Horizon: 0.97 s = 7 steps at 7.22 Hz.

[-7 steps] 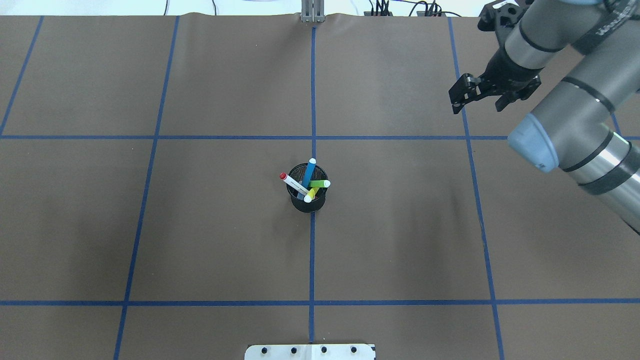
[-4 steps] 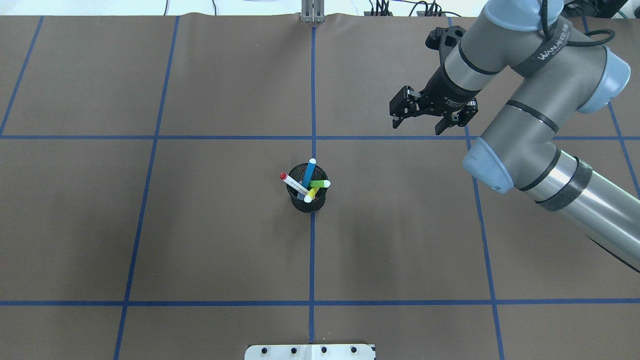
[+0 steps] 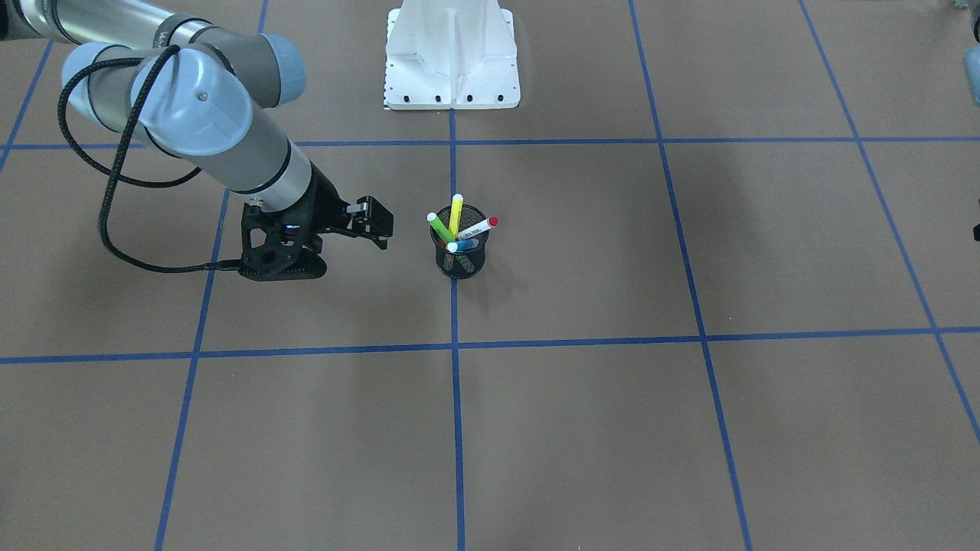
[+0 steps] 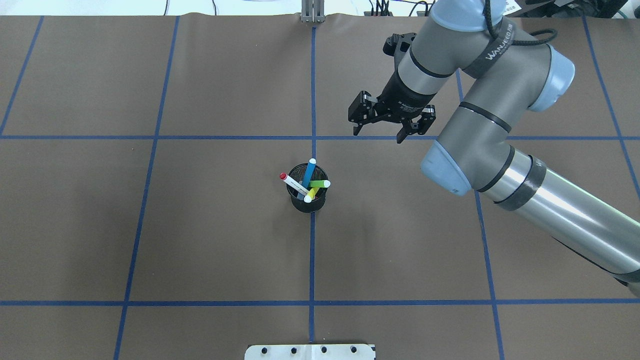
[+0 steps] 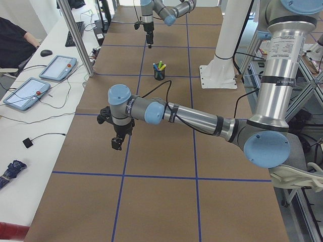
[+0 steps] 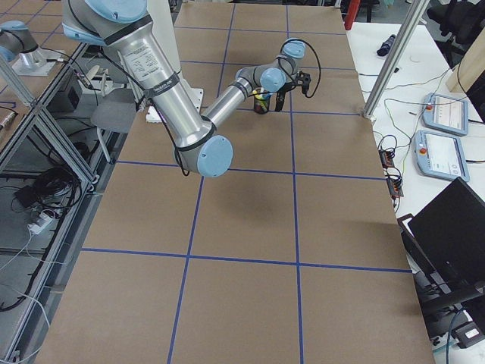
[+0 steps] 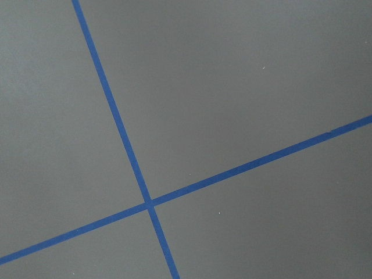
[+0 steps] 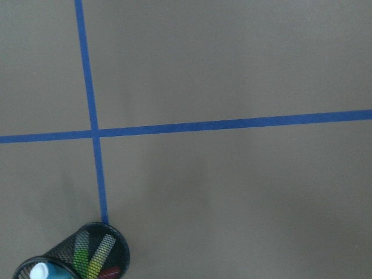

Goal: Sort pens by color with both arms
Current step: 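Move the right gripper over the black mesh pen cup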

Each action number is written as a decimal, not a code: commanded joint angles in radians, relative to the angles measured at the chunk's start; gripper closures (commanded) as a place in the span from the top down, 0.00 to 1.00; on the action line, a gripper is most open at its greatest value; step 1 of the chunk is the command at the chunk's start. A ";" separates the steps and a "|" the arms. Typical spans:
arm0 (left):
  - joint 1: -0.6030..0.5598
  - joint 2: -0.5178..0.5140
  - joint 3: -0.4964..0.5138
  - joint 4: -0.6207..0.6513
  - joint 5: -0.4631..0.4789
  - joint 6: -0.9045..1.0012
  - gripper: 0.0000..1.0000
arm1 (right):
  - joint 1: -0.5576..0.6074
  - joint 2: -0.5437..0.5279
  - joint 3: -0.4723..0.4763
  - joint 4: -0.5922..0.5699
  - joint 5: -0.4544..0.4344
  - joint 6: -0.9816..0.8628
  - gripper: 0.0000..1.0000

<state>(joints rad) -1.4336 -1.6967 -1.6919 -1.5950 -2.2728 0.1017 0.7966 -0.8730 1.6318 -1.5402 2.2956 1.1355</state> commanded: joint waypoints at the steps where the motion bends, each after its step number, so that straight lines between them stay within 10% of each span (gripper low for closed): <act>1: 0.002 0.008 -0.005 -0.005 -0.010 0.003 1.00 | -0.016 0.145 -0.149 -0.026 0.062 0.049 0.99; 7: 0.002 0.009 -0.015 0.003 -0.077 -0.011 1.00 | -0.106 0.220 -0.267 -0.026 0.053 0.050 0.85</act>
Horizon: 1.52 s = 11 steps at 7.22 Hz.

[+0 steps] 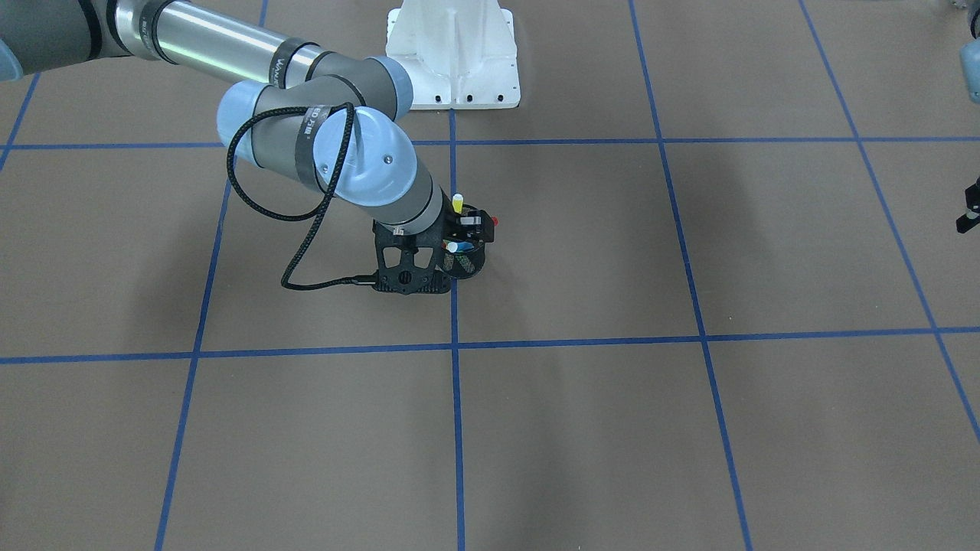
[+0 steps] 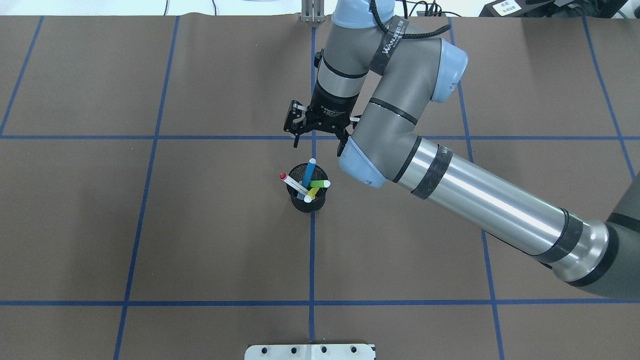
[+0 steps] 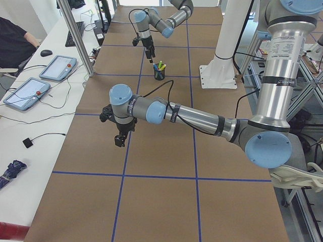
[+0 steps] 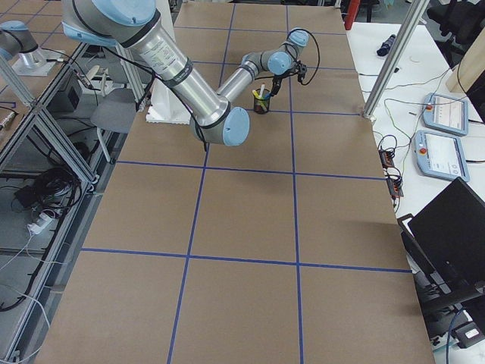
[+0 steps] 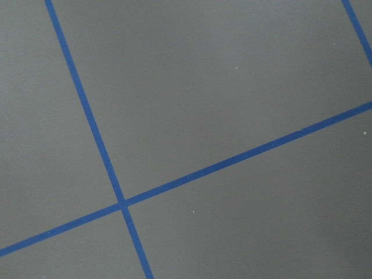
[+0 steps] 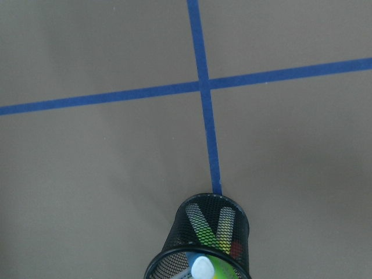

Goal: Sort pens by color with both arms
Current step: 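Move the right gripper over the black mesh pen cup, then lower the right gripper and grasp the blue marker in the cup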

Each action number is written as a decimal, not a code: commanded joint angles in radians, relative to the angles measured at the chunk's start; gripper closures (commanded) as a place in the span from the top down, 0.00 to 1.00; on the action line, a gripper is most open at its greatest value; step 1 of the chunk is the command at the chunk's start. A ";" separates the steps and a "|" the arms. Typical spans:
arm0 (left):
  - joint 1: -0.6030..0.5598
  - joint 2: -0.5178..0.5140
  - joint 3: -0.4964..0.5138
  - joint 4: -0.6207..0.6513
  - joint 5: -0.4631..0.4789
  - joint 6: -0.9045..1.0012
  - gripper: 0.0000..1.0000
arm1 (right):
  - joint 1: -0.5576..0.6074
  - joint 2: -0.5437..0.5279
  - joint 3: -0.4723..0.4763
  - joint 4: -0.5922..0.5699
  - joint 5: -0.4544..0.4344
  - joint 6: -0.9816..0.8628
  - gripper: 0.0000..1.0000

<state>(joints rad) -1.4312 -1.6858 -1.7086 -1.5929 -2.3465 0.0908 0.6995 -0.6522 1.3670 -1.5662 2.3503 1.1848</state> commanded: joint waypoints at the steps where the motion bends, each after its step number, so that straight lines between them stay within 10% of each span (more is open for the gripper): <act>1: 0.000 -0.005 0.004 0.002 -0.004 0.000 1.00 | -0.012 -0.001 -0.002 0.000 -0.002 0.001 0.77; 11: 0.000 -0.005 0.007 0.002 -0.005 0.000 1.00 | -0.021 -0.007 -0.022 0.014 -0.023 -0.019 0.53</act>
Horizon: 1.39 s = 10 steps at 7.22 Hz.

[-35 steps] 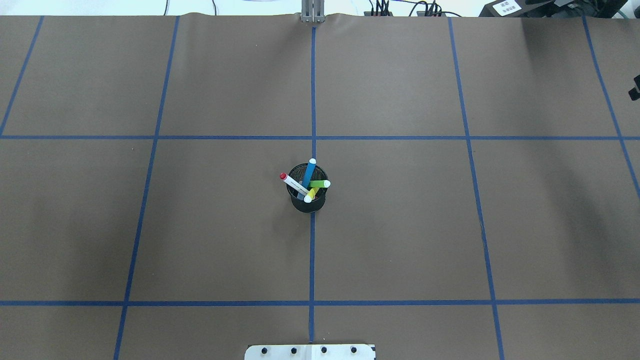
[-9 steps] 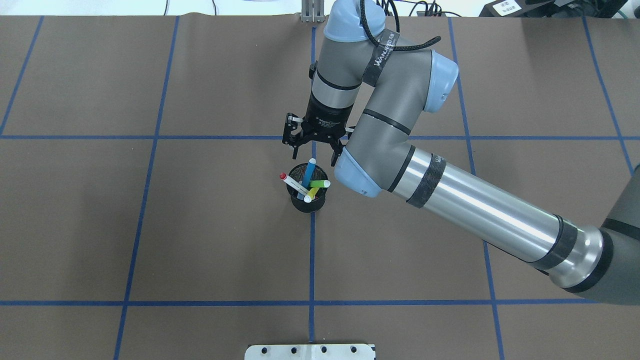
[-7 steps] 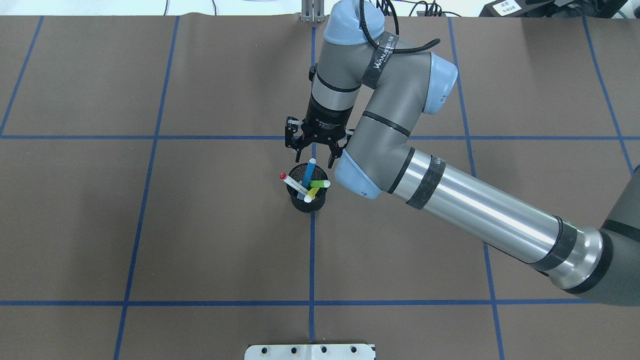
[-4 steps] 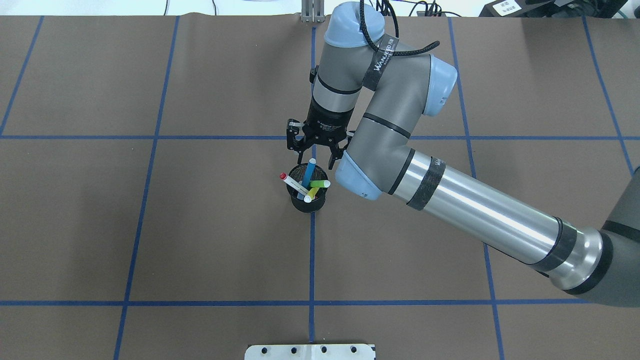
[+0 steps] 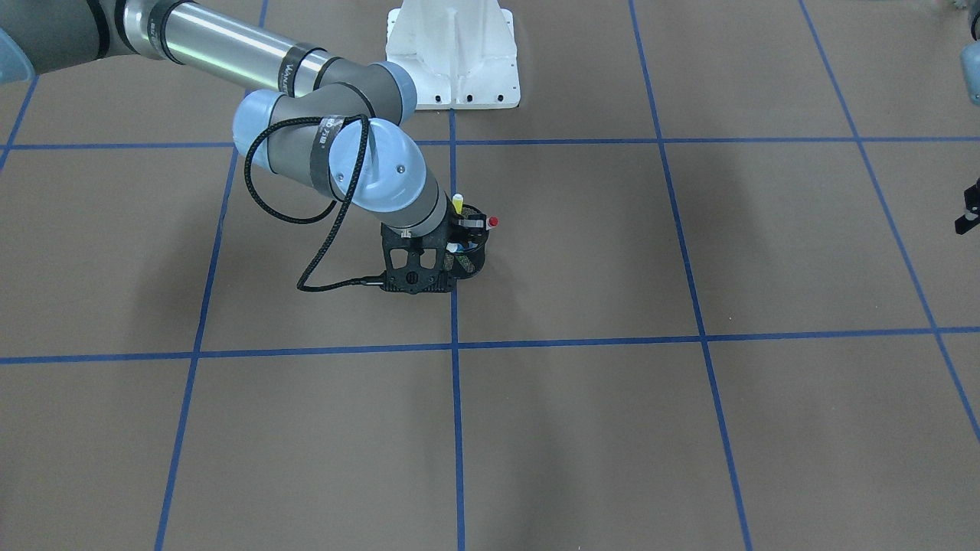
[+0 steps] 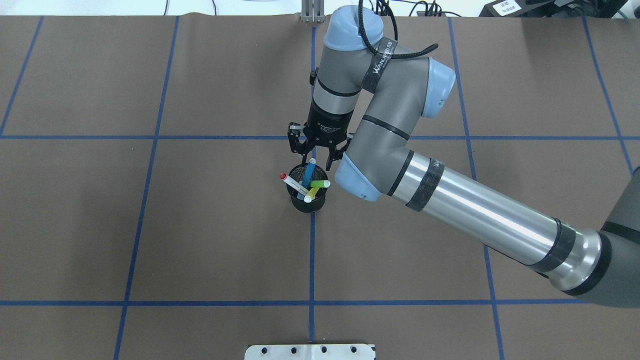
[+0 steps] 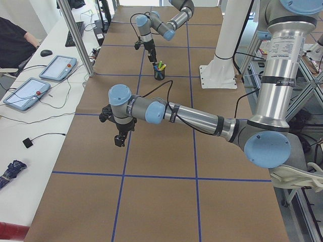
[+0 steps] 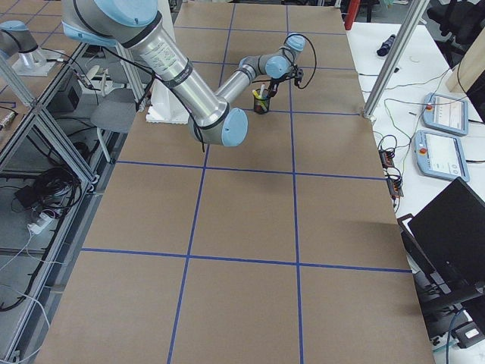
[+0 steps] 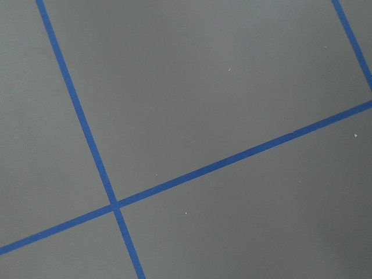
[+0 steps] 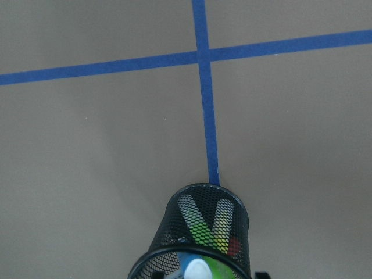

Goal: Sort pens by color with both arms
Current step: 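Lower the right gripper and grasp the blue marker in the cup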

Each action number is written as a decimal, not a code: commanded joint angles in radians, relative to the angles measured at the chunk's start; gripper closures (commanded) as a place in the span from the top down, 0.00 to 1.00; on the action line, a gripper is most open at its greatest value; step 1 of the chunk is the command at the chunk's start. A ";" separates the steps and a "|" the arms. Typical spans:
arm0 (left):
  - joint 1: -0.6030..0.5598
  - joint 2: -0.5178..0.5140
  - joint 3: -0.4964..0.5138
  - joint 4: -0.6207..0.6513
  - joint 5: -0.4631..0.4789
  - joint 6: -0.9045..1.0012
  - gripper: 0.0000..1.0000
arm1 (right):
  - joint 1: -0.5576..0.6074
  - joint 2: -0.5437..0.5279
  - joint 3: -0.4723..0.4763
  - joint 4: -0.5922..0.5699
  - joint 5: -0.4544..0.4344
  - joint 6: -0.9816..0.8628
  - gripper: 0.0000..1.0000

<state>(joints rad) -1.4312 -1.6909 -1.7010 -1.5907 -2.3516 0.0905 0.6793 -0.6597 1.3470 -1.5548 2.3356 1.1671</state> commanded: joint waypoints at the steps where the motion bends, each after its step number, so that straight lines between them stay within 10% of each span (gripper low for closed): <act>1: 0.000 -0.001 0.000 0.000 0.000 0.000 1.00 | -0.003 0.000 -0.006 0.013 -0.016 -0.003 0.52; 10: -0.002 0.003 -0.003 0.000 0.000 0.002 1.00 | -0.017 0.008 -0.026 0.038 -0.016 0.008 0.43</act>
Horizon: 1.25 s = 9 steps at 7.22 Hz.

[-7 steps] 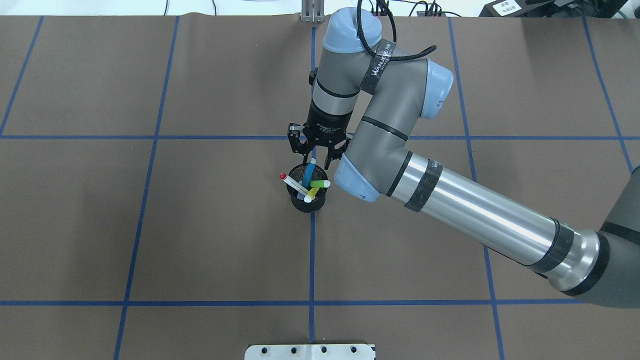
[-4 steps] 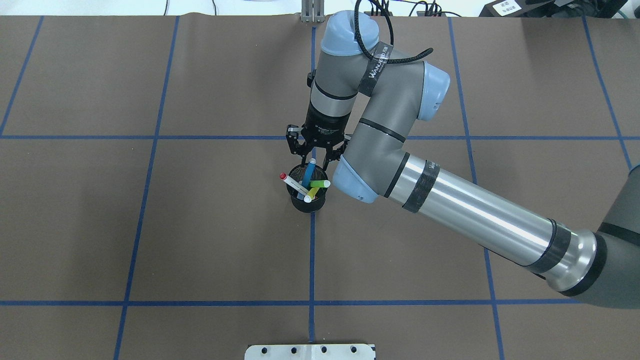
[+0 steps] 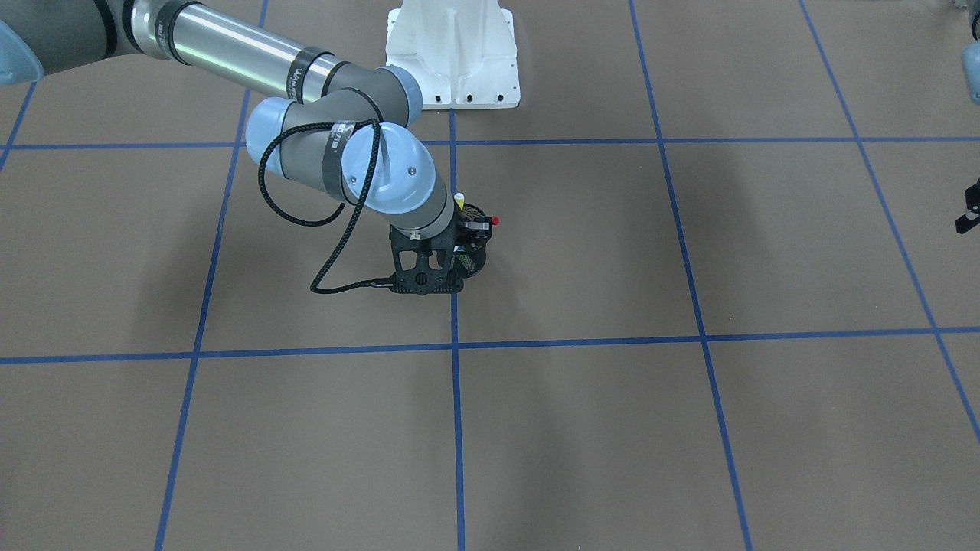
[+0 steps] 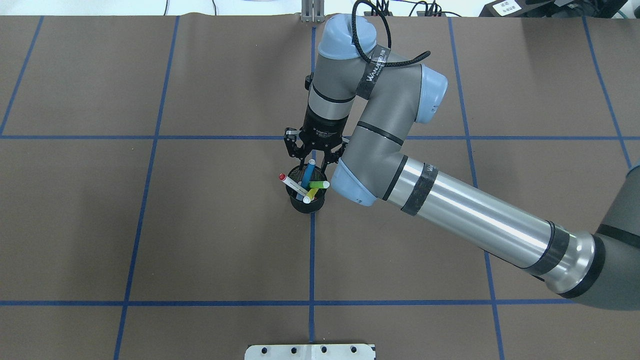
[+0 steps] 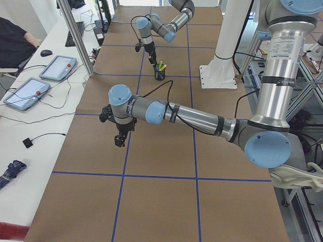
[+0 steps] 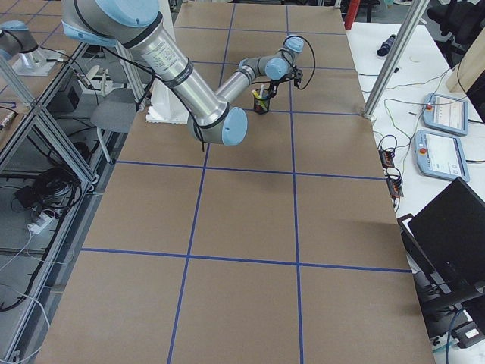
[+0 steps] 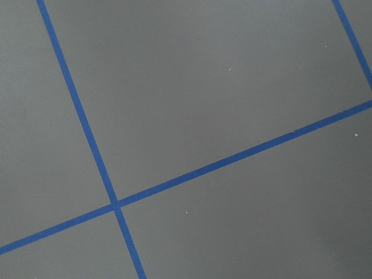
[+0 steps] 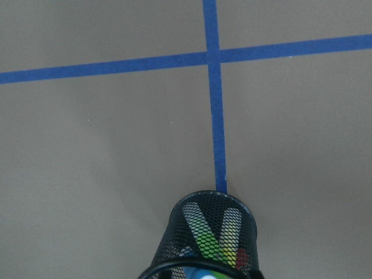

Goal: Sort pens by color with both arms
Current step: 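Lower the right gripper and grasp the blue marker in the cup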

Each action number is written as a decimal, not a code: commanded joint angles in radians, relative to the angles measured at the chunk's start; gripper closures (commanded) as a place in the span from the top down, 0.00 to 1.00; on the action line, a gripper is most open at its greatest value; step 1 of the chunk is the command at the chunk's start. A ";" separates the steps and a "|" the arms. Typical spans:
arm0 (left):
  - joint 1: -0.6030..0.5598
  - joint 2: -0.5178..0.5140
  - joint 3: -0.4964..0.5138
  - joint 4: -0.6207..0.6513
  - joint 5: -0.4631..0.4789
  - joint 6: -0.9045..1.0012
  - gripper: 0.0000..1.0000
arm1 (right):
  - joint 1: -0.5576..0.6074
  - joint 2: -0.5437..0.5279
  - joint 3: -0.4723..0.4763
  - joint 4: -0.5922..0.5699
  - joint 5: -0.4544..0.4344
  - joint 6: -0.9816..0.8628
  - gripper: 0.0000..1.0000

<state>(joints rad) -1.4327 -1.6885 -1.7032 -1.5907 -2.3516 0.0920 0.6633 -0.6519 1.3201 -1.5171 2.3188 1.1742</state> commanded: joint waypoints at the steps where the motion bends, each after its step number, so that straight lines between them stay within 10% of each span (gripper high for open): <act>1: 0.000 0.001 -0.001 0.000 0.000 0.000 1.00 | -0.001 0.000 0.005 0.002 0.001 -0.002 0.36; 3: 0.000 0.001 0.002 0.000 0.000 0.000 1.00 | -0.001 -0.002 0.005 0.002 0.001 -0.008 0.30; 5: 0.000 0.001 0.002 0.000 0.000 0.000 1.00 | 0.001 -0.002 0.005 0.024 -0.001 -0.001 0.00; 9: 0.000 0.000 0.004 0.000 0.000 0.000 1.00 | 0.041 -0.026 0.164 0.043 -0.039 0.010 0.00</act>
<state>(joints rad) -1.4327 -1.6884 -1.7002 -1.5907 -2.3516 0.0921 0.6929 -0.6635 1.4169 -1.4721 2.3053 1.1801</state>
